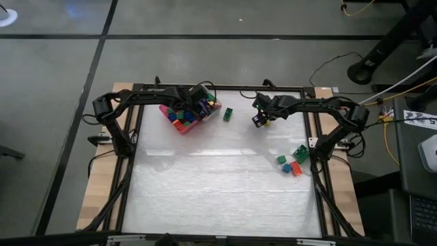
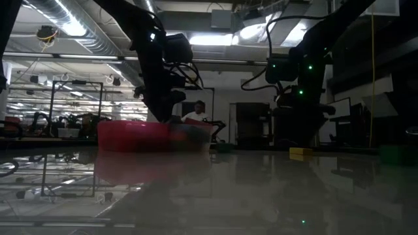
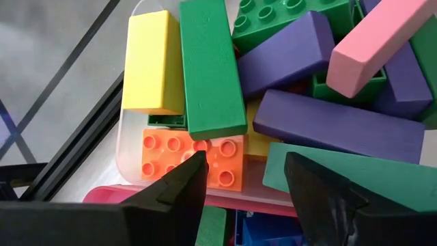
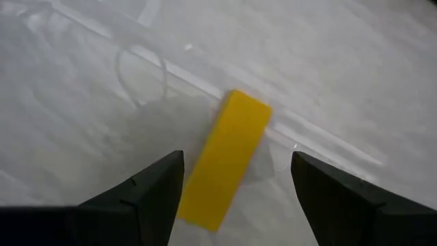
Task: Sort blocks by size
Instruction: Put the big yellow block into the white bin
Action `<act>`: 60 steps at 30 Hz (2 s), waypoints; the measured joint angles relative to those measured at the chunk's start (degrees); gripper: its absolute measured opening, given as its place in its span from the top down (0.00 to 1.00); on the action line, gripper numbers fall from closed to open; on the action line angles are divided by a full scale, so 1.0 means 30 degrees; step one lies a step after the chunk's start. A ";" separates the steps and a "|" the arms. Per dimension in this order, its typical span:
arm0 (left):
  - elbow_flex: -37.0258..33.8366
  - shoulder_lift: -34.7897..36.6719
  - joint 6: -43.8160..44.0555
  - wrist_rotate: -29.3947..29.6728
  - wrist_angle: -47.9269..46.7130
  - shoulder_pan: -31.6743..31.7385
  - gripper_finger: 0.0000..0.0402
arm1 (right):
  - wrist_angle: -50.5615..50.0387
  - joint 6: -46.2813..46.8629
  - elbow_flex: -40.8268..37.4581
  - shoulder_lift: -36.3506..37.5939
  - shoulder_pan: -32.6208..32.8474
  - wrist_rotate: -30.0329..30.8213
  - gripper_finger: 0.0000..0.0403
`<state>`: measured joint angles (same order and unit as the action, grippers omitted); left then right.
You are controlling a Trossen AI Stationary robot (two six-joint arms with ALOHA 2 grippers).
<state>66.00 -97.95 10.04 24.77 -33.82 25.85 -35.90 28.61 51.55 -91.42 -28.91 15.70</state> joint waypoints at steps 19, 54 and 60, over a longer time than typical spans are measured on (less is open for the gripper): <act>0.0015 0.0077 0.0465 -0.0044 0.0012 -0.0970 0.54 | 0.1378 -0.0127 -0.0984 -0.1282 0.0015 -0.1476 0.38; 0.0022 0.5078 0.0566 -0.0029 -0.1538 -0.2521 0.54 | 1.7147 -0.2195 0.0430 -0.1479 0.0181 -0.7557 0.72; 0.0022 0.5078 0.0696 -0.0029 -0.1494 -0.2521 0.54 | 1.9258 -0.2702 0.0430 -0.1479 0.1017 -0.7194 0.73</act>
<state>66.06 -82.72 12.13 24.69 -38.30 18.28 21.87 20.50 52.84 -95.85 -25.85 -5.88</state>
